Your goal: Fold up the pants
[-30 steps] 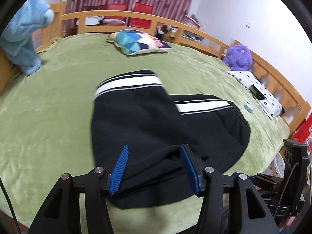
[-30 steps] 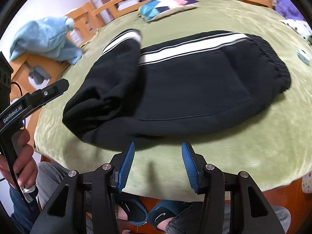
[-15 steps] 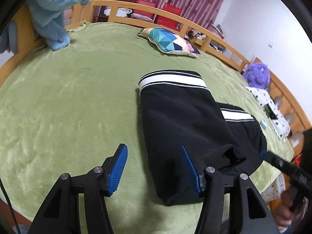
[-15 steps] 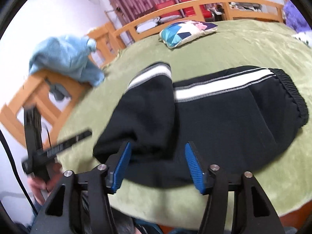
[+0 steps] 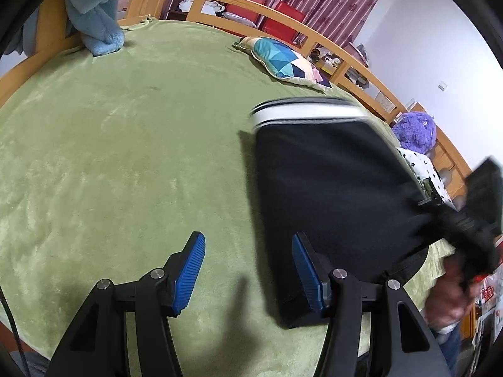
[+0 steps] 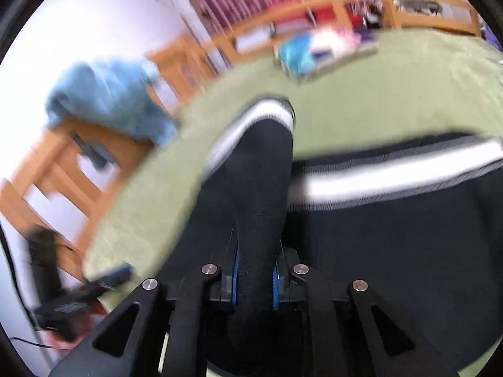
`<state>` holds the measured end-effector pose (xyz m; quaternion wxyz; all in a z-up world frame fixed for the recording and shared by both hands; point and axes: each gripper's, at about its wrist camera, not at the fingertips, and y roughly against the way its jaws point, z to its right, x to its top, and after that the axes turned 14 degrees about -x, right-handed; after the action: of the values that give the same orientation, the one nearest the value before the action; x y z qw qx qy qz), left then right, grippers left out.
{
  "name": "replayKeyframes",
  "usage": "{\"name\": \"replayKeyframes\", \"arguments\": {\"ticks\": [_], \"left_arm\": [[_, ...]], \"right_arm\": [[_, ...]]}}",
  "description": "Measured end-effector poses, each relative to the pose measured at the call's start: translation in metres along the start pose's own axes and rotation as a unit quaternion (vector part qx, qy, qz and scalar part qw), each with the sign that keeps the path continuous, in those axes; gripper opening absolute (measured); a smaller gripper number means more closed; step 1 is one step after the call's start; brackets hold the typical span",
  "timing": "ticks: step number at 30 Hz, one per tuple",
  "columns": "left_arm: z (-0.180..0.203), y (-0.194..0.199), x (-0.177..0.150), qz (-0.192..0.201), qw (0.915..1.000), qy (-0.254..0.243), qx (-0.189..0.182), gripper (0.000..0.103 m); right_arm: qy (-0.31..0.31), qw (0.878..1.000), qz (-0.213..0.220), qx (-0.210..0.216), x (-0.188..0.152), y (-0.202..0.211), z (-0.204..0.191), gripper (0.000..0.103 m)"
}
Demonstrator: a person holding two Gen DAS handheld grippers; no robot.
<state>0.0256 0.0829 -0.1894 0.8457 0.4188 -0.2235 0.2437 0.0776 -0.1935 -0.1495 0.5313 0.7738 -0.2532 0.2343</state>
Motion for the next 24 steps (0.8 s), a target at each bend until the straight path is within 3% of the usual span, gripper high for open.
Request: {"name": "replayKeyframes", "arguments": {"ticks": [2,4,6,9,12,13,17,19,22,24], "left_arm": [[0.007,-0.005,0.002,-0.007,1.0,-0.005,-0.003,0.055],[0.023,-0.012,0.004,-0.014,0.9996,-0.019,-0.012,0.055],[0.039,-0.018,0.005,-0.017,0.9991,-0.035,-0.018,0.055],[0.069,-0.034,0.005,-0.027,0.9971,-0.059,-0.04,0.057],[0.102,-0.058,0.003,-0.05,0.9941,-0.08,-0.054,0.057],[0.109,-0.061,0.002,-0.054,0.9934,-0.084,-0.056,0.057],[0.143,-0.079,-0.007,-0.068,0.9895,-0.114,-0.057,0.058],[0.15,-0.089,-0.016,-0.085,0.9883,-0.118,-0.047,0.059],[0.15,-0.115,-0.042,-0.132,0.9835,-0.121,-0.028,0.065],[0.152,-0.123,-0.057,-0.133,0.9797,-0.15,0.01,0.066]], "right_arm": [[-0.012,0.999,0.035,-0.023,0.016,0.033,0.021,0.014],[-0.013,0.994,0.077,-0.073,0.027,0.071,0.055,0.014],[-0.032,0.989,0.086,-0.12,0.03,0.091,0.093,0.014],[-0.063,0.973,0.052,-0.214,0.015,0.089,0.16,0.015],[-0.057,0.962,-0.013,-0.268,-0.008,0.059,0.195,0.027],[-0.051,0.963,-0.026,-0.264,-0.015,0.055,0.201,0.029],[-0.052,0.964,0.043,-0.256,-0.022,0.094,0.197,0.03],[-0.043,0.966,0.074,-0.245,-0.029,0.103,0.189,0.037],[-0.013,0.958,0.034,-0.285,-0.045,0.078,0.19,0.039],[-0.005,0.959,0.01,-0.283,-0.056,0.066,0.2,0.042]]}}
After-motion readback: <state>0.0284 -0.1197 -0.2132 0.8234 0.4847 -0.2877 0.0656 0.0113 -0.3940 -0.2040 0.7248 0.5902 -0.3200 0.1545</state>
